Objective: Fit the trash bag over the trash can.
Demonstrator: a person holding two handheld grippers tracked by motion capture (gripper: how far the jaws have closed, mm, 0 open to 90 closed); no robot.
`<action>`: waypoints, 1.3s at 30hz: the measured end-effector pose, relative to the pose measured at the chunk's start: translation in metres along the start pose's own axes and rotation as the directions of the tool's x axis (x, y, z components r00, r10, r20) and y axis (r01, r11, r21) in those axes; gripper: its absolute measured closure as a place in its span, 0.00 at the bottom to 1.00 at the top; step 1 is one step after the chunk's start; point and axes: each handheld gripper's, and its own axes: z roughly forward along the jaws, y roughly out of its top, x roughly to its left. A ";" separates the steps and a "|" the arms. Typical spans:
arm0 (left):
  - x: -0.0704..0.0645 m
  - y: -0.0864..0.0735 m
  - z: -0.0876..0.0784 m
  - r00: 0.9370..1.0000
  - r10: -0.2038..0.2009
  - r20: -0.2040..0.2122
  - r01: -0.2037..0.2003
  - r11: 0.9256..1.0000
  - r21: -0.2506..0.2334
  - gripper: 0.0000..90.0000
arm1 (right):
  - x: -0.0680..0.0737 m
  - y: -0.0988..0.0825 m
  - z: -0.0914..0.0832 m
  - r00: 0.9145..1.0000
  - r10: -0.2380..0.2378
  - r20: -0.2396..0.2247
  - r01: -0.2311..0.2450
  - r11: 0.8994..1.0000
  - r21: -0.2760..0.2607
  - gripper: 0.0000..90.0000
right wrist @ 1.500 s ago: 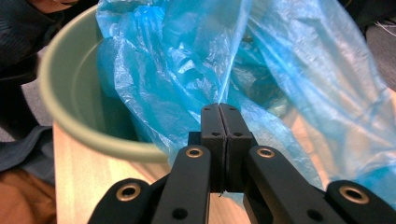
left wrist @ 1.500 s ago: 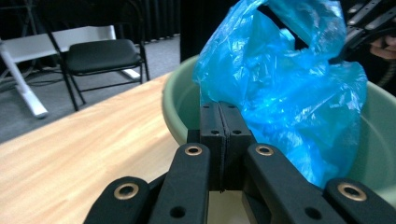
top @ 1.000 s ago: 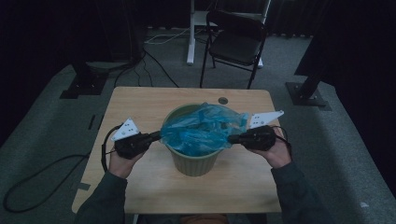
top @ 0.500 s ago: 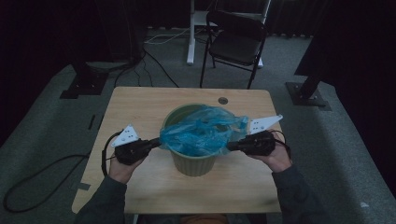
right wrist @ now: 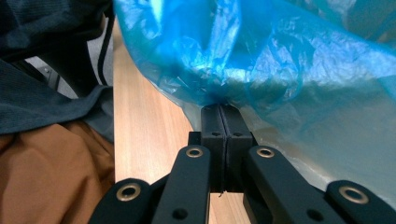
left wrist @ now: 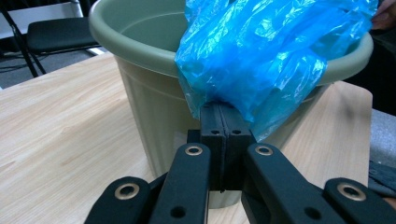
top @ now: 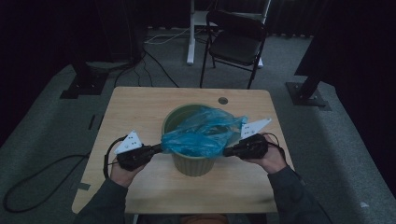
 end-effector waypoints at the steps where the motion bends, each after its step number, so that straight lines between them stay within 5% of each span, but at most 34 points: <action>1: -0.002 0.000 0.000 1.000 0.004 0.003 -0.004 1.000 -0.004 1.00 | 0.000 0.000 0.001 1.000 0.001 0.005 -0.001 1.000 0.009 1.00; 6: -0.010 0.004 0.000 0.999 0.040 0.012 -0.040 0.999 -0.003 1.00 | -0.007 -0.004 0.006 0.998 0.032 0.059 -0.036 0.997 0.068 1.00; 8: -0.013 0.004 0.000 0.998 0.054 0.013 -0.054 0.999 0.003 1.00 | -0.011 -0.007 0.005 0.997 0.059 0.058 -0.062 0.997 0.052 1.00; 16: -0.008 -0.004 0.007 0.997 0.067 -0.046 -0.064 0.995 0.071 1.00 | -0.003 0.001 -0.014 0.999 0.020 0.047 -0.020 1.000 -0.005 0.82; 19: -0.003 -0.006 0.002 0.995 0.050 -0.087 -0.045 0.997 0.060 0.90 | 0.000 0.004 -0.029 0.999 0.009 0.052 -0.007 0.999 -0.044 0.74; 24: 0.003 -0.005 -0.009 0.996 0.021 -0.091 -0.020 1.000 0.014 0.83 | 0.001 0.007 -0.042 0.998 0.011 0.054 -0.006 0.995 -0.095 0.72; 34: 0.015 -0.003 -0.026 0.995 -0.030 -0.092 0.024 0.997 -0.068 0.70 | 0.005 0.006 -0.031 0.994 -0.012 0.109 0.015 1.000 -0.026 0.74; 39: 0.021 0.008 -0.032 0.994 -0.028 -0.105 0.017 0.994 -0.110 0.68 | 0.003 0.006 -0.029 0.994 -0.004 0.109 0.009 0.999 -0.038 0.79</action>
